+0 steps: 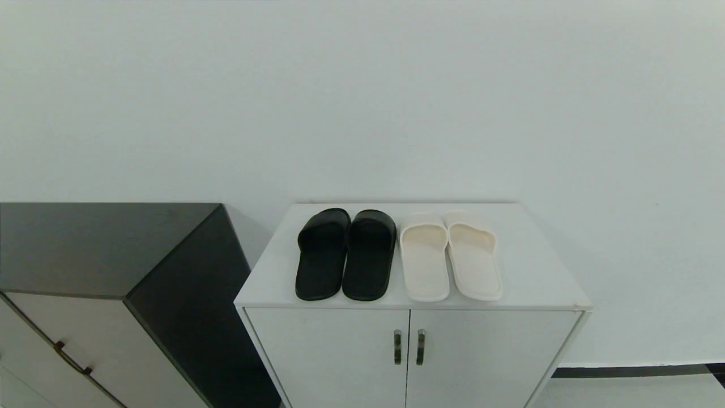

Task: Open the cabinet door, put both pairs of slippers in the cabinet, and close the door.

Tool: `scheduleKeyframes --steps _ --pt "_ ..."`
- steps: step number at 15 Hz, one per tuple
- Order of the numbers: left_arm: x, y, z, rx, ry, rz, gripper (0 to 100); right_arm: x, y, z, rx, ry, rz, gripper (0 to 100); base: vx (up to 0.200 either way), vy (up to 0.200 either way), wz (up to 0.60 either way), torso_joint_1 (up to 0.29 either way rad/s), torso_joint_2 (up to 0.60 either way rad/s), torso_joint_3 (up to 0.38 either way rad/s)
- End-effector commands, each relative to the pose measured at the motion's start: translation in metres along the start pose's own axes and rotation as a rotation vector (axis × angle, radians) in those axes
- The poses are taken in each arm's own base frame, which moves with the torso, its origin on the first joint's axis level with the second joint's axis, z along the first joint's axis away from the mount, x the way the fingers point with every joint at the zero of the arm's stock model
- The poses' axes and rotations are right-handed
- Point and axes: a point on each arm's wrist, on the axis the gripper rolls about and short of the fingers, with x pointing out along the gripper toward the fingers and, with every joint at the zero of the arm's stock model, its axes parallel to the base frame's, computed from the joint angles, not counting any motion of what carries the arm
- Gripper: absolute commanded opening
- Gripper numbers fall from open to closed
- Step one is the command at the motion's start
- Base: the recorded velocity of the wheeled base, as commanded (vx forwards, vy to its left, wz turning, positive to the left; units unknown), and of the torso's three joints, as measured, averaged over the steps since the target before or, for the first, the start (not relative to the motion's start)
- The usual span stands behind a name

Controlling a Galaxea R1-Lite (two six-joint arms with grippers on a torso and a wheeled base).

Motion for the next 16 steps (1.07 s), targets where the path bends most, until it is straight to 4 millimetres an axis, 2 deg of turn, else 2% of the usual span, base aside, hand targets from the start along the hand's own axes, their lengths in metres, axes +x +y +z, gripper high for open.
scheduleKeyframes --steps 1,9,10,11,12,14,16 --pt "0.000 0.000 0.000 -0.001 0.000 0.000 0 0.000 0.000 0.000 0.000 0.000 0.000 100 0.000 0.000 0.00 0.000 0.00 0.000" --pt "0.000 0.000 0.000 0.033 0.001 -0.007 0 -0.001 -0.001 0.006 -0.065 -0.029 -0.024 100 0.000 0.000 0.00 0.000 0.00 0.000" --pt "0.000 0.000 0.000 0.034 0.001 -0.007 0 -0.011 -0.001 0.056 0.054 -0.145 0.006 100 0.000 0.000 0.00 0.000 0.00 0.000" --pt "0.000 0.000 0.000 0.033 -0.001 -0.007 0 -0.012 -0.002 0.092 0.183 -0.146 0.052 100 0.000 0.000 0.00 0.000 0.00 0.000" --pt "0.000 0.000 0.000 0.030 -0.001 -0.007 0 0.001 0.000 0.100 0.161 -0.038 0.114 100 0.000 0.000 0.00 0.000 0.00 0.000" --pt "0.000 0.000 0.000 0.025 0.001 -0.007 0 0.025 0.003 0.094 0.132 0.118 0.228 100 0.000 0.000 0.00 0.000 0.00 0.000" --pt "0.000 0.000 0.000 0.024 0.001 -0.007 0 0.066 0.008 0.100 0.129 0.242 0.346 100 0.000 0.000 0.00 0.000 0.00 0.000"
